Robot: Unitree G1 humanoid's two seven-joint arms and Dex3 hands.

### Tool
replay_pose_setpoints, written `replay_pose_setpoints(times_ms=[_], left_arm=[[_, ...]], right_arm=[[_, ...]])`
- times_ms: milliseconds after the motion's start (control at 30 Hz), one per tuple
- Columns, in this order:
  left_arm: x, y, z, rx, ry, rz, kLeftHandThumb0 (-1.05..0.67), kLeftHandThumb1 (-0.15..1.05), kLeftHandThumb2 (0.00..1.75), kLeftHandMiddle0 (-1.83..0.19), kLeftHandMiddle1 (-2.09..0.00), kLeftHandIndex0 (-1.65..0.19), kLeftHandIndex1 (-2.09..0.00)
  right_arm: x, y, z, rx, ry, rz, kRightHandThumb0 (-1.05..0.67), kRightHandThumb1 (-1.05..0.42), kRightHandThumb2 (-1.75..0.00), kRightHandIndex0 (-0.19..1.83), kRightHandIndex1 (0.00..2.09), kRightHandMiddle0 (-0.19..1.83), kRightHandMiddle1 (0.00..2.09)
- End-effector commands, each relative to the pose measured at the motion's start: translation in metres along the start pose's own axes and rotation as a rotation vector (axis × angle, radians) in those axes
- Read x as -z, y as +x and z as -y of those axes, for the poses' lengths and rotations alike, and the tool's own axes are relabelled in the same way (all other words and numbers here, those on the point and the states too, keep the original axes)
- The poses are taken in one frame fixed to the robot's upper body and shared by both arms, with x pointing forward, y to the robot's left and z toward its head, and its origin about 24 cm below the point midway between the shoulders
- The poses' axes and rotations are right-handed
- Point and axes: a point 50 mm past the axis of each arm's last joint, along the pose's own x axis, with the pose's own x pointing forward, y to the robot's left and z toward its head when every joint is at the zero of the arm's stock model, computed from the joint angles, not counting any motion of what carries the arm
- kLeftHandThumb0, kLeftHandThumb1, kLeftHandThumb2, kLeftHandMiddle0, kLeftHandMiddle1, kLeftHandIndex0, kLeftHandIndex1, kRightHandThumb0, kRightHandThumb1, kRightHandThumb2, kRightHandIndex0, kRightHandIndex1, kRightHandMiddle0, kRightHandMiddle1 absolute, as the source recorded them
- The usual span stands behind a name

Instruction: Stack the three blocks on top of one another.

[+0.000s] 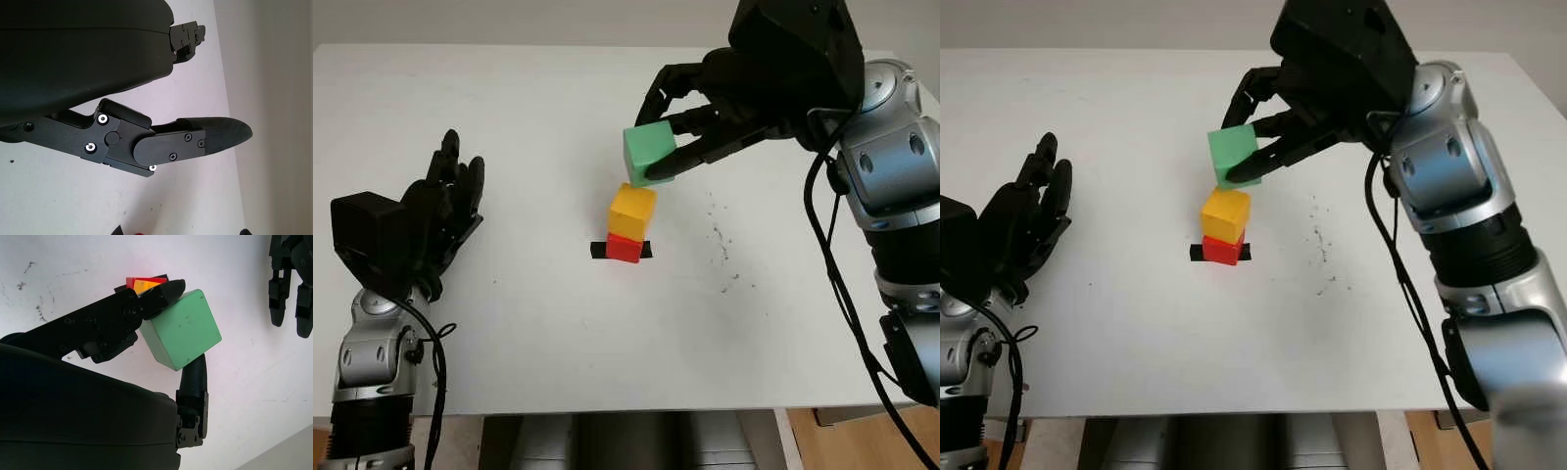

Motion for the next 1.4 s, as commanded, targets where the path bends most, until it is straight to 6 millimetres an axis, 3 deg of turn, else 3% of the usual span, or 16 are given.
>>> replay_pose_setpoints(times_ms=[0, 200, 500, 800, 1367], left_arm=[[-0.002, -0.003, -0.002, -0.009, 0.01, 0.014, -0.74, 1.05, 0.54, 0.19, -0.04, 0.18, -0.04], [-0.002, -0.002, -0.002, -0.005, 0.013, 0.015, -0.74, 1.05, 0.54, 0.19, -0.04, 0.18, -0.04], [-0.002, -0.002, -0.001, -0.006, 0.022, 0.013, -0.75, 1.05, 0.55, 0.19, -0.04, 0.19, -0.05], [-0.003, -0.003, -0.003, -0.009, 0.026, 0.024, -0.74, 1.05, 0.55, 0.19, -0.04, 0.18, -0.05], [-0.004, -0.002, -0.003, -0.002, 0.027, 0.02, -0.74, 1.05, 0.55, 0.19, -0.04, 0.19, -0.04]], right_arm=[[0.001, 0.002, -0.002, -0.007, 0.009, 0.011, -0.39, -1.05, -0.16, 0.18, 0.0, 0.03, 1.8], [0.008, 0.009, -0.007, -0.022, 0.02, 0.015, -0.41, -1.05, -0.12, 0.19, 0.02, 0.06, 1.8], [0.013, 0.014, -0.017, -0.01, 0.131, 0.009, -0.43, -1.05, -0.13, 0.16, 0.03, 0.07, 1.96], [0.015, 0.015, -0.023, -0.009, 0.159, 0.007, -0.46, -1.05, -0.11, 0.21, 0.06, 0.14, 1.81], [0.015, 0.014, -0.023, -0.009, 0.129, -0.001, -0.45, -1.05, -0.11, 0.19, 0.05, 0.1, 1.85]])
